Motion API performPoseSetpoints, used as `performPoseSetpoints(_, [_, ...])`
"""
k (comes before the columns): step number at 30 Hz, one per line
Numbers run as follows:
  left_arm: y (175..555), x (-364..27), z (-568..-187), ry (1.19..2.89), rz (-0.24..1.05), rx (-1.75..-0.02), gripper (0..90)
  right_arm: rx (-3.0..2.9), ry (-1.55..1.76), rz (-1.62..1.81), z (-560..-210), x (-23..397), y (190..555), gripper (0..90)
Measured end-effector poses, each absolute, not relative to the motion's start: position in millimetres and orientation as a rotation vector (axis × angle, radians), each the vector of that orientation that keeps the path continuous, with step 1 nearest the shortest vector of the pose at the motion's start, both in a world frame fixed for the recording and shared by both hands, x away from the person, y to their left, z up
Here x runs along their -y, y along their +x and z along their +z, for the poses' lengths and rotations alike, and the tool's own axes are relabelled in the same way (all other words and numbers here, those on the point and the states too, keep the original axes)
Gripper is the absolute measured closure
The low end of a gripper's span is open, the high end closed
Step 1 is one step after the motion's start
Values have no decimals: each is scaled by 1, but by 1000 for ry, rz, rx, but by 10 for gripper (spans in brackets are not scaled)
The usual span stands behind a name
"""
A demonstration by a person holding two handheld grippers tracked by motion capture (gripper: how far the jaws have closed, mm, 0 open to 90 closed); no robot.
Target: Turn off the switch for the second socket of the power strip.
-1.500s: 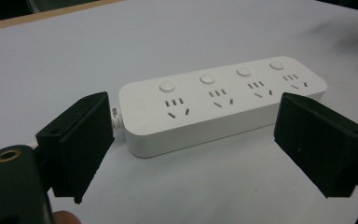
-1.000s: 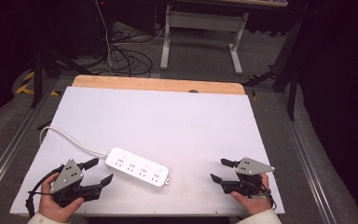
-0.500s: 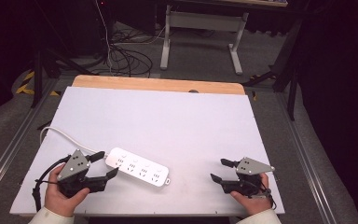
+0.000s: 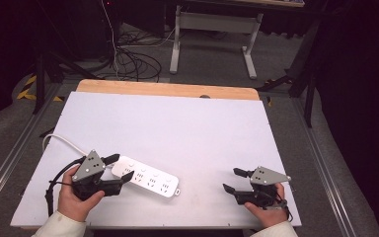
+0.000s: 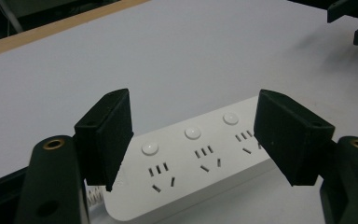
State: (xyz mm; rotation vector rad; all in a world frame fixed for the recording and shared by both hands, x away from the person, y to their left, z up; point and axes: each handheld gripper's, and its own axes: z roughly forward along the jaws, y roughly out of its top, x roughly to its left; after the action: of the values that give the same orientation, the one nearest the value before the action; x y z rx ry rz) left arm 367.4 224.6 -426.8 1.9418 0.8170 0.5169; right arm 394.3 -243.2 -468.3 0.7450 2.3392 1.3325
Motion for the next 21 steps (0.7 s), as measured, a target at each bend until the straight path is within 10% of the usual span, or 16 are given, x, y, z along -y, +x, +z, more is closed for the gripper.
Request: performPoseSetpoints(21, [386,-196,-425,1969,499,-791,303,-2361,734,1327,-469,242,395,353])
